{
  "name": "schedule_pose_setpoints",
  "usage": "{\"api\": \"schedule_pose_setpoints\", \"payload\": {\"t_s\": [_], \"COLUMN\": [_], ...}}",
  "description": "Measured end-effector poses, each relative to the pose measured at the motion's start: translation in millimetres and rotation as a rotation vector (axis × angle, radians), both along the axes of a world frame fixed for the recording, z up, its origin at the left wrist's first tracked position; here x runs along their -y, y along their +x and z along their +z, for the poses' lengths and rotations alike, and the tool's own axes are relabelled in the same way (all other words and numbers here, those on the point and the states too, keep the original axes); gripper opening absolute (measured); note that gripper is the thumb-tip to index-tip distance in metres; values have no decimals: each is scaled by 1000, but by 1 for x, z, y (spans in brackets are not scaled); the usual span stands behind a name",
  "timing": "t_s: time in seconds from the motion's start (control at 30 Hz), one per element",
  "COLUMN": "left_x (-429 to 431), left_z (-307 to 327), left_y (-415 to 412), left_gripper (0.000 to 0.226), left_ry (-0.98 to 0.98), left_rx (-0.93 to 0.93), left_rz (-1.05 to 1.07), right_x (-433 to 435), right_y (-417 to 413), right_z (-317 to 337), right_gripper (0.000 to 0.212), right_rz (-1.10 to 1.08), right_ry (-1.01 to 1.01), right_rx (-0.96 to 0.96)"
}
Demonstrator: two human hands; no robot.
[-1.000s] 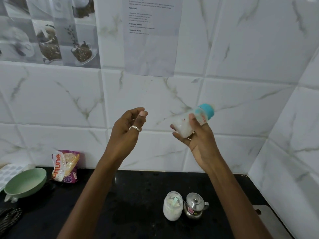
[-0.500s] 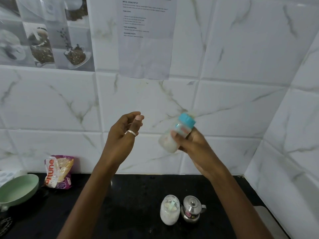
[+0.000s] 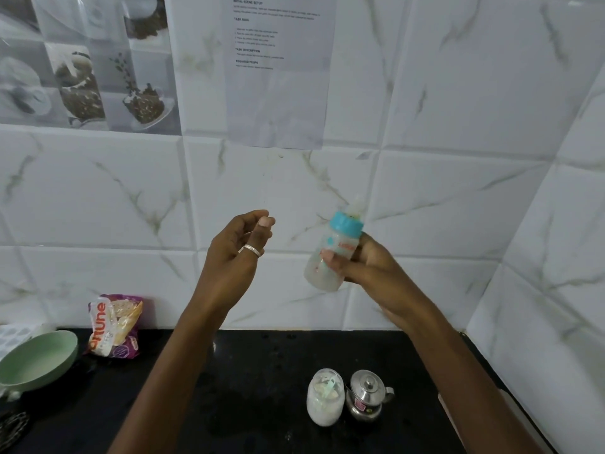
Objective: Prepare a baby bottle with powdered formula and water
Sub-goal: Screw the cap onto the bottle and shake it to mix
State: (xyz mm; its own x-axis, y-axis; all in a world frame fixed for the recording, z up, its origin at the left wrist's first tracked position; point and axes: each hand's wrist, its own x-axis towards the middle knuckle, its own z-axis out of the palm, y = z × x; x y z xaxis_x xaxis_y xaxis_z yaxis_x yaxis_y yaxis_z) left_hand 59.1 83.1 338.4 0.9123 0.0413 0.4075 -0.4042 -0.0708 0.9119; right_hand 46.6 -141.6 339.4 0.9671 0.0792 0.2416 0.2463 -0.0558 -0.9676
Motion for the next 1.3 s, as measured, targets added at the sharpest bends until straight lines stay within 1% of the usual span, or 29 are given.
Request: {"api": "schedule_pose_setpoints", "payload": {"t_s": [0.03, 0.07, 0.13, 0.17, 0.2, 0.27, 0.3, 0.33, 0.43, 0.47, 0.5, 0.57, 0.6, 0.63, 0.7, 0.73, 0.77, 0.8, 0.87, 0.9, 0.93, 1.0, 1.03, 1.07, 1.17, 1.2, 1.23, 1.3], "left_x": [1, 1, 2, 2, 2, 3, 3, 4, 5, 5, 5, 6, 6, 6, 6, 6, 5, 4, 5, 5, 5, 5, 5, 5, 7, 7, 7, 6], "left_z": [0, 0, -1, -1, -1, 1, 1, 2, 1, 0, 0, 2, 2, 3, 2, 2, 2, 2, 3, 4, 4, 3, 3, 3, 4, 5, 5, 4], "left_y": [0, 0, -1, -2, -2, -1, 0, 0, -2, -2, -2, -2, -2, -3, -5, -5, -5, -6, -5, -5, -6, -7, -7, -7, -8, -8, -8, -8], "left_gripper": [51, 51, 51, 50, 49, 49, 50, 50, 48, 47, 47, 48, 48, 48, 46, 46, 47, 46, 45, 44, 45, 47, 49, 50, 51, 50, 49, 50], "left_ry": [-1, -2, 1, 3, 6, 14, 17, 17, 17, 18, 21, 26, 26, 23, 16, 15, 17, 19, 28, 31, 29, 25, 27, 29, 29, 26, 23, 22], "left_rx": [-1, -2, -6, -8, -9, -5, -2, -1, -1, -2, -2, 0, 2, 3, 1, -1, -4, -6, -1, 2, 2, -2, -4, -5, -5, -3, -3, -6], "left_rz": [-1, -5, -15, -16, -16, -10, -8, -9, -18, -19, -19, -11, -10, -12, -19, -22, -20, -18, -11, -9, -9, -15, -15, -15, -9, -10, -12, -17], "right_x": [1, 2, 5, 6, 5, -1, -2, -2, 1, 1, 0, -6, -5, -3, 1, 4, 5, 3, -1, 0, 2, 5, 6, 7, 1, 1, 3, 7], "right_y": [0, 1, 4, 5, 4, -2, -4, -4, 1, 2, 3, -3, -4, -4, -1, 1, 3, 2, -3, -5, -5, -2, 0, 2, -1, -2, -1, 2], "right_z": [1, 4, 11, 13, 13, 8, 7, 8, 16, 16, 16, 9, 8, 9, 14, 15, 16, 15, 10, 8, 10, 13, 14, 13, 8, 9, 12, 17], "right_gripper": [45, 46, 45, 44, 43, 42, 42, 43, 44, 45, 45, 46, 47, 47, 45, 43, 42, 44, 49, 51, 50, 48, 47, 47, 55, 58, 60, 62], "right_rz": [-9, -36, -106, -113, -101, -31, -10, -19, -88, -91, -75, 4, 16, 7, -41, -64, -63, -52, 8, 15, 11, -39, -66, -77, -26, -26, -38, -83], "right_ry": [26, 132, 409, 441, 383, 137, 74, 84, 418, 435, 366, 121, 71, 103, 352, 442, 448, 367, 120, 79, 115, 360, 432, 423, 128, 102, 157, 398], "right_rx": [8, 19, 48, 56, 51, 0, 1, 17, 74, 80, 69, 13, 19, 37, 65, 78, 83, 65, 8, 14, 31, 64, 83, 85, 40, 54, 64, 85]}}
